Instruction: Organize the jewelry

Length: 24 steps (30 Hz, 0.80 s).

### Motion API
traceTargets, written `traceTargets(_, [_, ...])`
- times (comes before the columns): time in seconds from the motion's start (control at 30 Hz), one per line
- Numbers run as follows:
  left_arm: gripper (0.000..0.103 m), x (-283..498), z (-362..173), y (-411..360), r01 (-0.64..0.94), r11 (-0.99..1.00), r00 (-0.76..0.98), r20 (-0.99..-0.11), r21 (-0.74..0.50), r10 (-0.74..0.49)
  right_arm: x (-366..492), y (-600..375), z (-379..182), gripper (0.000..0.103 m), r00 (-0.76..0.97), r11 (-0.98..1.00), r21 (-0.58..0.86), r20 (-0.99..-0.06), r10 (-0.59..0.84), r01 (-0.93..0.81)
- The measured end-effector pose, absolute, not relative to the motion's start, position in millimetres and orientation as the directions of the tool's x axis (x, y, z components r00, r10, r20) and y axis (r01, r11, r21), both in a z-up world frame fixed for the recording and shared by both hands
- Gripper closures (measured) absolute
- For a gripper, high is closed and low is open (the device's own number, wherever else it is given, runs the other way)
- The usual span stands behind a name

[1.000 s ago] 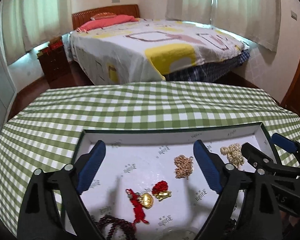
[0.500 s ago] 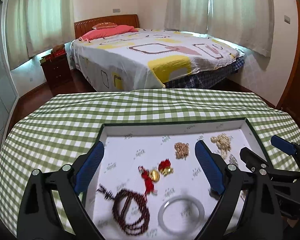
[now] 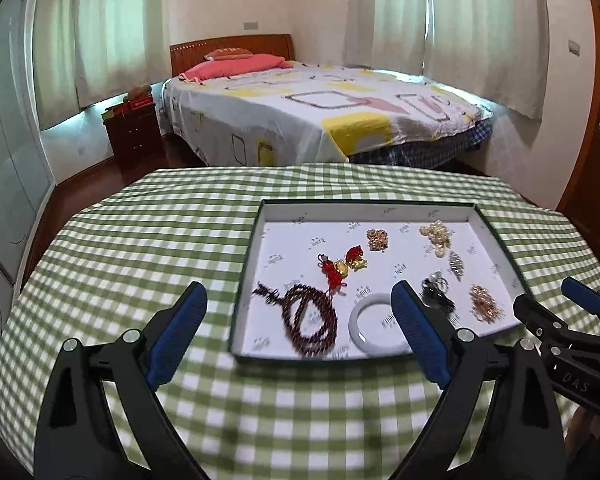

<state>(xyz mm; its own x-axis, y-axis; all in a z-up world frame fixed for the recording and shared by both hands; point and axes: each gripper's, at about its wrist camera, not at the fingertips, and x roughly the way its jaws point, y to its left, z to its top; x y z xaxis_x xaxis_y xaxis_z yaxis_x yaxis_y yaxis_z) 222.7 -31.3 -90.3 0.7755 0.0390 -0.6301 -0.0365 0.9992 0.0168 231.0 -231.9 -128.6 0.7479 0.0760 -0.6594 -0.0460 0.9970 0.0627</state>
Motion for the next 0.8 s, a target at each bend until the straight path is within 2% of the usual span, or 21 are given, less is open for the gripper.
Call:
traceTargets(0.17, [0.008, 183.0, -63.6, -25.5, -0.041, 0.999, 0.806, -0.591, 0.009, 0.039, 192.8, -230.5, -103.0, 0.018, 0.784, 0.996, 0.062, -0.615, 0.084, -0.058])
traceTargets(0.8, [0.004, 53.2, 17.0, -20.9, -0.026, 1.000, 0.884, -0.468, -0.011, 0.017, 70.1, -232.4, -22.1, 0.017, 0.879, 0.993, 0.046, -0.461, 0.120, -0.112])
